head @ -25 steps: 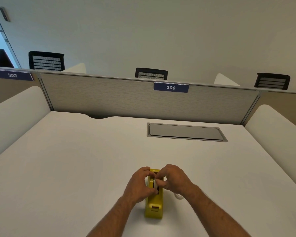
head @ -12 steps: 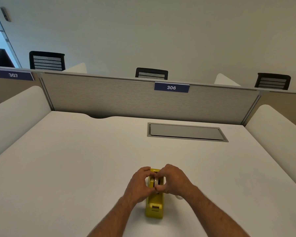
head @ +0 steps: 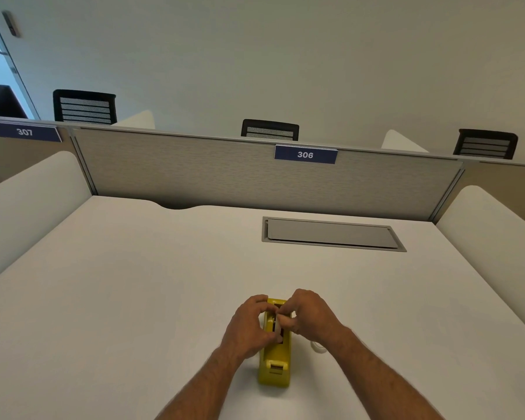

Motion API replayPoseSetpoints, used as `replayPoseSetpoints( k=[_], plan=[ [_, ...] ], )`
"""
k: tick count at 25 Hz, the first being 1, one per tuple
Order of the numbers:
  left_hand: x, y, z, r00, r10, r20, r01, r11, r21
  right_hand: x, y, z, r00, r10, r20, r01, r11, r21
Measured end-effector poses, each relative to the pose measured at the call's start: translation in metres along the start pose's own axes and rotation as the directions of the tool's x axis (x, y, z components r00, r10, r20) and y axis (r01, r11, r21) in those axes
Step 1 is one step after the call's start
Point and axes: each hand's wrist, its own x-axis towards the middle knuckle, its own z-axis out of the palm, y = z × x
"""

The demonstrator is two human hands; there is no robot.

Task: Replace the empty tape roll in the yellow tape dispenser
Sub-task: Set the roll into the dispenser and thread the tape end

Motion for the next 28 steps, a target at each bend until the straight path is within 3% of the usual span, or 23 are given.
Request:
replayPoseSetpoints(
  k=[6, 19, 28],
  plan=[
    [-0.001, 0.000, 0.000, 1.000, -0.002, 0.008, 0.002, 1.000, 0.012, 0.001, 0.001, -0.003, 0.999, 0.013, 0.031, -0.014, 0.999, 0.042],
    [-0.003, 0.002, -0.005, 0.999, 0.046, 0.014, -0.046, 0.999, -0.010, -0.008, -0.001, 0.001, 0.996, -0.091, 0.015, 0.092, 0.991, -0.098],
    [-0.003, 0.003, -0.007, 1.000, 0.023, 0.017, -0.023, 1.000, 0.020, 0.001, 0.003, -0.001, 0.999, 0.054, 0.006, -0.055, 0.993, 0.108]
  ],
)
